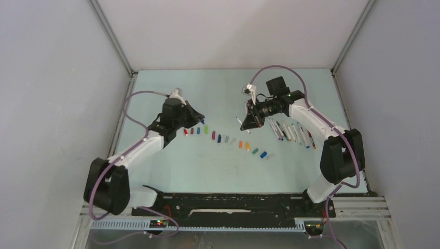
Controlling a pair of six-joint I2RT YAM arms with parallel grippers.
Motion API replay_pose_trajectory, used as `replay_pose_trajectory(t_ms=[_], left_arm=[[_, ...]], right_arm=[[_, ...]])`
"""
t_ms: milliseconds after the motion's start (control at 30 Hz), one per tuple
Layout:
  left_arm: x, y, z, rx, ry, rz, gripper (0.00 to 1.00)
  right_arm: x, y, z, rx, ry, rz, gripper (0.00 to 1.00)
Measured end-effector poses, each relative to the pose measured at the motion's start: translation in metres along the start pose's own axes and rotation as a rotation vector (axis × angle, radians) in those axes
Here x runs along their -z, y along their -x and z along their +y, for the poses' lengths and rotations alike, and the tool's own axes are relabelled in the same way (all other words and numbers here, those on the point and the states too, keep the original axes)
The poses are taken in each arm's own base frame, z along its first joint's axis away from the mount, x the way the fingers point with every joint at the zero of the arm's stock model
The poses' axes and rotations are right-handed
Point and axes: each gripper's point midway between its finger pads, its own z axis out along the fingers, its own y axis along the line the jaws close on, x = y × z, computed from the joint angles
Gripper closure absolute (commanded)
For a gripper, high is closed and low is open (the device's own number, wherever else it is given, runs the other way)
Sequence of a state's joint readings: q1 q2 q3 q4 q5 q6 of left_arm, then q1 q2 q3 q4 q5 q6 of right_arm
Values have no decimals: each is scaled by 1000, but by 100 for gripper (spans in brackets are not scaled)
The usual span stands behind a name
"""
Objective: Open the pen caps
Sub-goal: Place the pen cap at the center of the board.
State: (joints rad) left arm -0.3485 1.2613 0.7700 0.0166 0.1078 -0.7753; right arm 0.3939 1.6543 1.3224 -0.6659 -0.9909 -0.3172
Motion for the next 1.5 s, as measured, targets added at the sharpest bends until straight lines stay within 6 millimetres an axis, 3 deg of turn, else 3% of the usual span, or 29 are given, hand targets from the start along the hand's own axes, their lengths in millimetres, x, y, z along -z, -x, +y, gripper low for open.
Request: replay_pose_trajectory(t_ms=[167,367,600,967,1233,1500], left_arm=[[-27,-29,6,-61,75,147,97],[-62,-35,4,-130,131,244,95],[-95,-47,21,-185,216,357,93],[-116,-59,39,-225,280,443,83],[-120,-75,60,-242,341,507,76],[-122,-75,62,-250,353,516,73]], right_arm=[[0,-1,0,2,1,3,100],[1,-1,-1,1,-1,2,100],[4,-1,-3,-6,-7,-1,100],[7,-1,-5,-14,-8,-8,100],[8,-1,-6,-16,-11,-10,100],[9,-1,-6,-18,-9,-14,100]])
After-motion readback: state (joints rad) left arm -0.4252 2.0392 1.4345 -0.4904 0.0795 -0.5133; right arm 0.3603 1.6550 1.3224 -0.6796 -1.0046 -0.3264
